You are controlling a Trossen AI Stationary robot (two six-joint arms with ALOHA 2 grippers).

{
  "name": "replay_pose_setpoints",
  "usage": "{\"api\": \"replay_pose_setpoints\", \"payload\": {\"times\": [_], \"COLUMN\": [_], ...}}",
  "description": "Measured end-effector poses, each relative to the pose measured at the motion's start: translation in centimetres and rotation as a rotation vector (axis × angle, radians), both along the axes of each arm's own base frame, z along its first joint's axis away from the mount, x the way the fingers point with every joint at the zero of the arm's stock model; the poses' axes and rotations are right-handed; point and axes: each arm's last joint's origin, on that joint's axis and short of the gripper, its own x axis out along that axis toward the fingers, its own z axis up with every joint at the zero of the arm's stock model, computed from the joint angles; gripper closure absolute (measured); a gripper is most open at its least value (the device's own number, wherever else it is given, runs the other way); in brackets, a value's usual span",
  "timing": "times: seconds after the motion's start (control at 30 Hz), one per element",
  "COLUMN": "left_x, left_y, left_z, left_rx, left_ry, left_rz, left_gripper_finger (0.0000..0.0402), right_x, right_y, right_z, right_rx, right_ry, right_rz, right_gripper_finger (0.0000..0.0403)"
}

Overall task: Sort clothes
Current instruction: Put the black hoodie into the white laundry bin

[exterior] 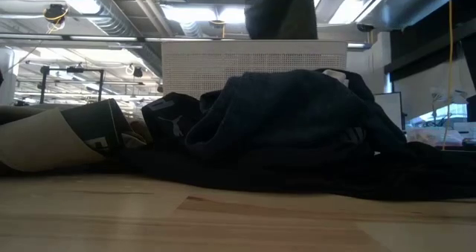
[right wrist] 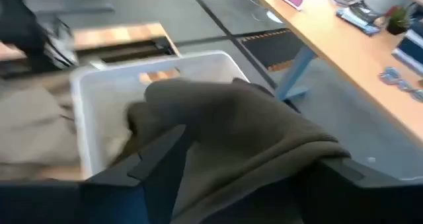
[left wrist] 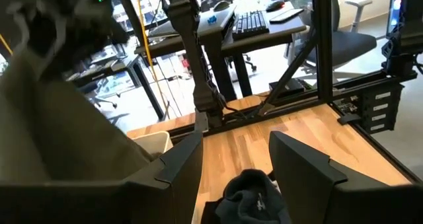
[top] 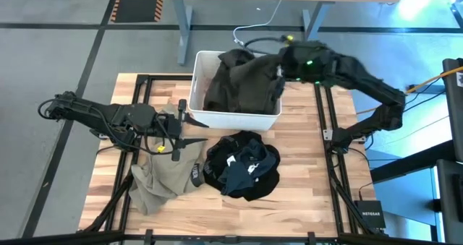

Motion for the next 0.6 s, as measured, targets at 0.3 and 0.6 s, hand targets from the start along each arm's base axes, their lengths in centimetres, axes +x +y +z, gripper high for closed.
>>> {"api": "replay_pose_setpoints", "payload": {"times": [0.3,0.6], "left_x": [0.0,0.0], "left_y": [0.0,0.0], "left_z": [-0.2,-0.3], "left_rx": [-0.017,-0.059], "left_ry": [0.019,0.029], "left_rz": [0.003,0.009], "left_gripper_finger": [0.0231,0.0231], "right_x": [-1.7,-0.6], "right_y": [2.0,3.9], "right_z": [1.8,0.3], "right_rx": [0.101,0.106], "right_ry": [-0.001,0.139], "right_rz": [0.013,0.06], "right_gripper_finger": [0.0142,0.0142]}}
